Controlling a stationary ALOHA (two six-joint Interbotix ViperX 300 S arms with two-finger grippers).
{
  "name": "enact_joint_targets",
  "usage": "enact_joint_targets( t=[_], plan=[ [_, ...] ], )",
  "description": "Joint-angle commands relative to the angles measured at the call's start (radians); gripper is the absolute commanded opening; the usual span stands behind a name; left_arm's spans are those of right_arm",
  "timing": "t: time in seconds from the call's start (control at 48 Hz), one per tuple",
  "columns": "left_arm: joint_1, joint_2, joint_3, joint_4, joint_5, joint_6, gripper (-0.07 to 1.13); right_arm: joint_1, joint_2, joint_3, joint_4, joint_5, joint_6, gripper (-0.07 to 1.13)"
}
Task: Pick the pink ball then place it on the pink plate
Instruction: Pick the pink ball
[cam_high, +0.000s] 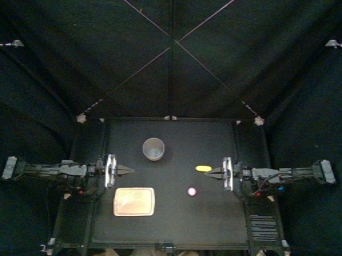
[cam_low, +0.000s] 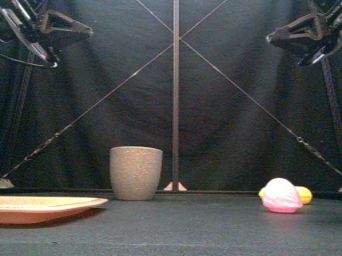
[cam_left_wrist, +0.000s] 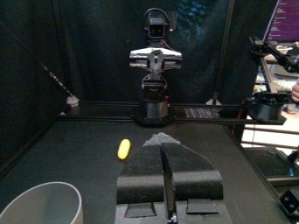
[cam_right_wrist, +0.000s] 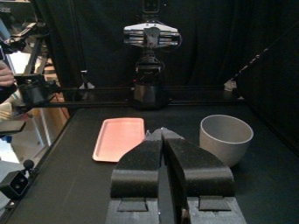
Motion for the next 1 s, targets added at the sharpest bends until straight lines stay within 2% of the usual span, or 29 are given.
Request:
enact_joint_targets(
  t=[0.021,0.229,0.375,0.479,0.646,0.771,0.833,1.0],
  plan=[
    [0.002,0.011,0.009,-0.006,-0.012,-0.002,0.00,-0.017,0.043,-0.005,-0.005,-0.003,0.000,0.00],
    [0.002,0.011,0.029,-0.018,-0.014,-0.003,0.00,-0.048,0.189,0.014,-0.005,-0.002,0.005,0.01],
    [0.000,0.009,0.040,-0.032,-0.012,0.000,0.00,-0.038,0.302,0.021,-0.003,-0.002,0.005,0.05],
    [0.002,0.011,0.044,-0.032,-0.014,0.000,0.00,-0.031,0.382,0.012,0.000,-0.008,0.005,0.22],
    [0.006,0.011,0.043,-0.032,-0.020,0.003,0.00,-0.005,0.485,-0.015,0.063,-0.026,0.025,0.70],
    [0.011,0.009,0.044,-0.032,-0.037,0.005,0.00,-0.002,0.560,-0.031,0.118,-0.029,0.025,0.96],
    [0.011,0.009,0.044,-0.032,-0.040,0.005,0.00,0.002,0.606,-0.040,0.129,-0.028,0.025,1.01],
    [0.012,0.009,0.048,-0.032,-0.040,0.002,0.00,0.049,0.733,-0.089,0.121,-0.002,0.028,1.01]
  ],
)
